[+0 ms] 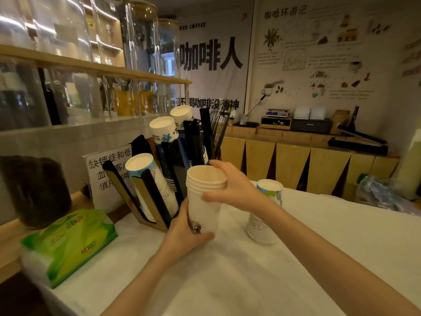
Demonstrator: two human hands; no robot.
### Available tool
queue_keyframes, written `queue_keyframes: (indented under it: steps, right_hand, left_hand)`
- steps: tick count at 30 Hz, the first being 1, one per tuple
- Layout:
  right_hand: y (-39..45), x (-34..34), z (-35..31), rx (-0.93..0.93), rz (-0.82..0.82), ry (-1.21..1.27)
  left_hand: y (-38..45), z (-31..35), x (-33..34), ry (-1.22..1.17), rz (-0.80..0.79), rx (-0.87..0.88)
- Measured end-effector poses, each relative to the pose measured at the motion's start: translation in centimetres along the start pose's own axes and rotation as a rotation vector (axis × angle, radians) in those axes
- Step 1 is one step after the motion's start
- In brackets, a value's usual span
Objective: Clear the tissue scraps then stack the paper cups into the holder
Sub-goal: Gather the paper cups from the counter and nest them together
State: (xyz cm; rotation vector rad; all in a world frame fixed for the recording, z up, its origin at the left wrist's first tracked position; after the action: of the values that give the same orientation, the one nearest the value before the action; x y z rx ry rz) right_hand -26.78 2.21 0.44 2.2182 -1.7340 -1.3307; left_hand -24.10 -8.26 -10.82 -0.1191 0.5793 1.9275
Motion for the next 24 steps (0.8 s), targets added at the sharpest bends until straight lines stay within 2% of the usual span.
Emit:
queue_keyframes:
  steps: [5,7,10,13,15,20,24]
  right_hand:
    - [1.0,-8.1,1.1,0.107,0.236,0.222]
    - [1.1,-10.3,2.9,0.188,0.286,0.36]
    - [0.4,-11.2,6.5,0.334,0.236,0.564]
    - [-0.8,-10.4,8.6,0.379,0.105,0.682]
    - [-1.4,-10.5,9.1,0.363,0.095,0.673]
    - [-2.2,-11.8,11.1,0.355,0.218,0.536]
    - [-3.2,-10.9,12.9,0.376,0.205,0.439]
  left_hand:
    - [2.1,6.6,-1.0,-0.12,-0.001,0.085]
    - [3.1,9.6,-2.0,-0.135,0.051,0.153]
    - [4.7,12.8,-2.9,-0.252,0.104,0.15]
    - [6.2,16.0,-2.8,-0.341,0.134,0.164]
    - [7.0,18.4,-2.2,-0.37,0.141,0.194]
    - [8.3,22.6,0.7,-0.362,0.117,0.284]
    - [8.1,23.9,3.6,-0.318,0.062,0.357]
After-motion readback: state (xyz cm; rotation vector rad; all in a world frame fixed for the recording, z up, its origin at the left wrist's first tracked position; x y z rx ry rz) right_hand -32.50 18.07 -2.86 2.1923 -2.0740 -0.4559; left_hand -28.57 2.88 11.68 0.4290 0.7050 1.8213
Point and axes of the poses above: each hand's wrist, its own y-axis towards the middle knuckle, its own x-axis out of the palm, z = x × y, the point moved 10 cm from there along y, towards the middle knuckle, and after that the axes turned 12 degrees about z, right-handed, at the moved point
